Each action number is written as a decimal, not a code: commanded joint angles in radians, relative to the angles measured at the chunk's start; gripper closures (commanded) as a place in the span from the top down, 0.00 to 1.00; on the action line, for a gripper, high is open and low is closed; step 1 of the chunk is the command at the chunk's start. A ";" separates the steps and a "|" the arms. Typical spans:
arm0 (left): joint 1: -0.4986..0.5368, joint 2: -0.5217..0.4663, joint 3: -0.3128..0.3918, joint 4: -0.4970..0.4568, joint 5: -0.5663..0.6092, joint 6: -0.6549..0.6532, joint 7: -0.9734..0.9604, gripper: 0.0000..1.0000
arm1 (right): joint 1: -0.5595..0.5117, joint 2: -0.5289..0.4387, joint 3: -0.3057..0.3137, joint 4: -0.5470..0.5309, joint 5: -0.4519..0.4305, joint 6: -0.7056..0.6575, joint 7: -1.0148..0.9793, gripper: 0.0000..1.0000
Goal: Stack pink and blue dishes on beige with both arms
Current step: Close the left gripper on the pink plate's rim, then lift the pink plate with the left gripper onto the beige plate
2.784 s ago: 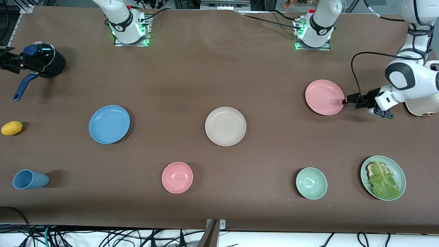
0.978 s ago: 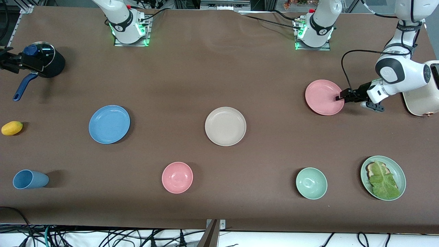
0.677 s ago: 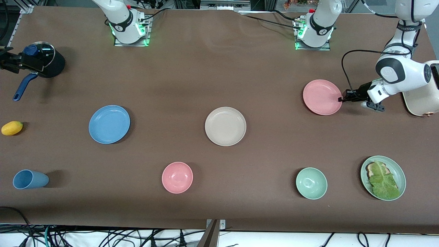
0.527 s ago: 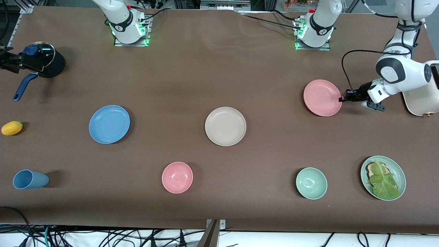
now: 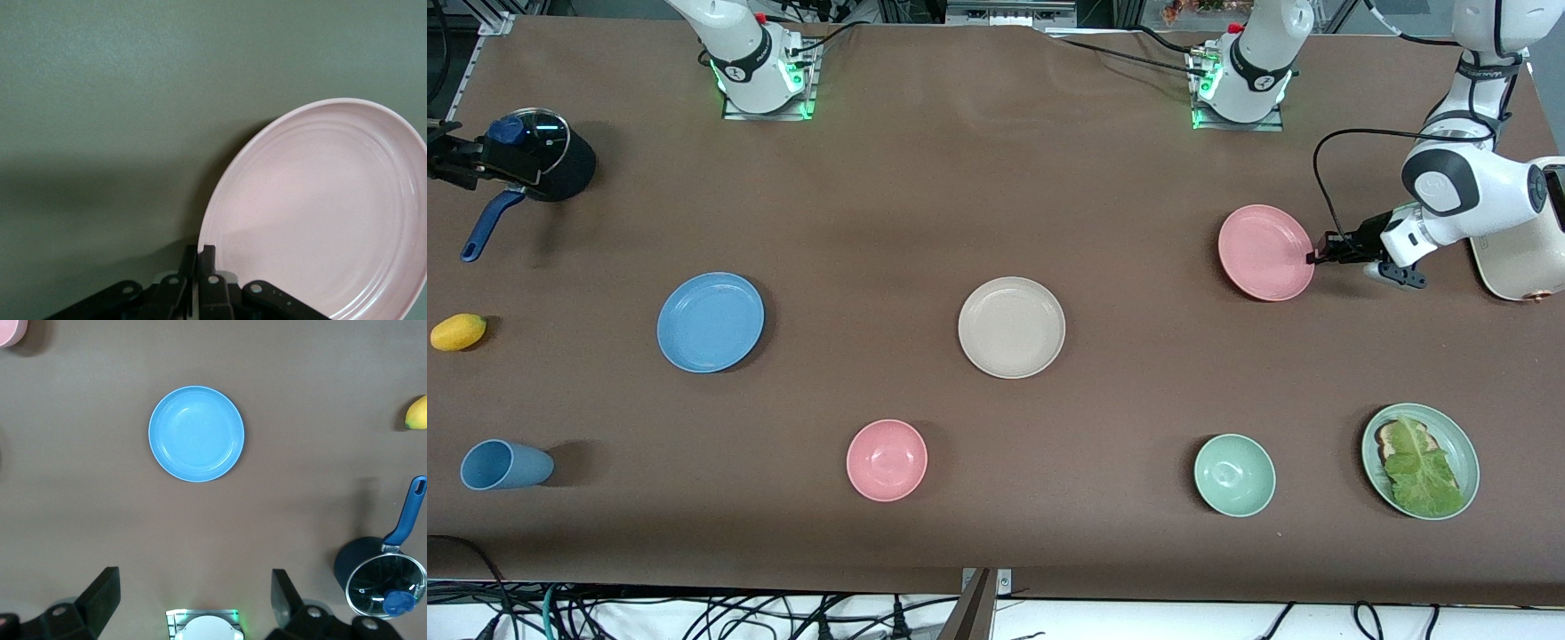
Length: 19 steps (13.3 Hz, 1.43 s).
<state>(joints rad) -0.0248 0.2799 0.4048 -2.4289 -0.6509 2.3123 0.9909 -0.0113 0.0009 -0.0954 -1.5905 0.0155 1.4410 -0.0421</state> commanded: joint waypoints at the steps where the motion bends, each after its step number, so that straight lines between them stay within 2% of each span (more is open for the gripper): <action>1: -0.032 -0.086 0.016 -0.013 -0.026 -0.005 0.037 0.00 | -0.004 -0.012 -0.003 -0.008 0.015 -0.007 -0.004 1.00; 5: -0.049 -0.145 0.016 0.000 -0.010 -0.028 0.022 0.00 | -0.004 -0.012 -0.003 -0.008 0.015 -0.007 -0.004 1.00; 9: -0.161 -0.139 0.006 0.071 -0.010 -0.028 -0.128 0.00 | -0.004 -0.012 -0.012 -0.008 0.015 -0.008 -0.005 1.00; 12: -0.239 -0.101 -0.004 0.161 -0.009 -0.030 -0.251 0.00 | -0.004 -0.012 -0.013 -0.008 0.017 -0.008 -0.004 1.00; 19: -0.253 0.008 -0.240 0.359 -0.007 -0.028 -0.676 0.00 | -0.003 -0.010 -0.015 -0.008 0.017 -0.011 -0.002 1.00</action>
<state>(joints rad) -0.2733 0.2457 0.2063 -2.1402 -0.6509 2.3005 0.4186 -0.0114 0.0011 -0.1088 -1.5919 0.0162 1.4380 -0.0422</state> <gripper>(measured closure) 0.952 0.000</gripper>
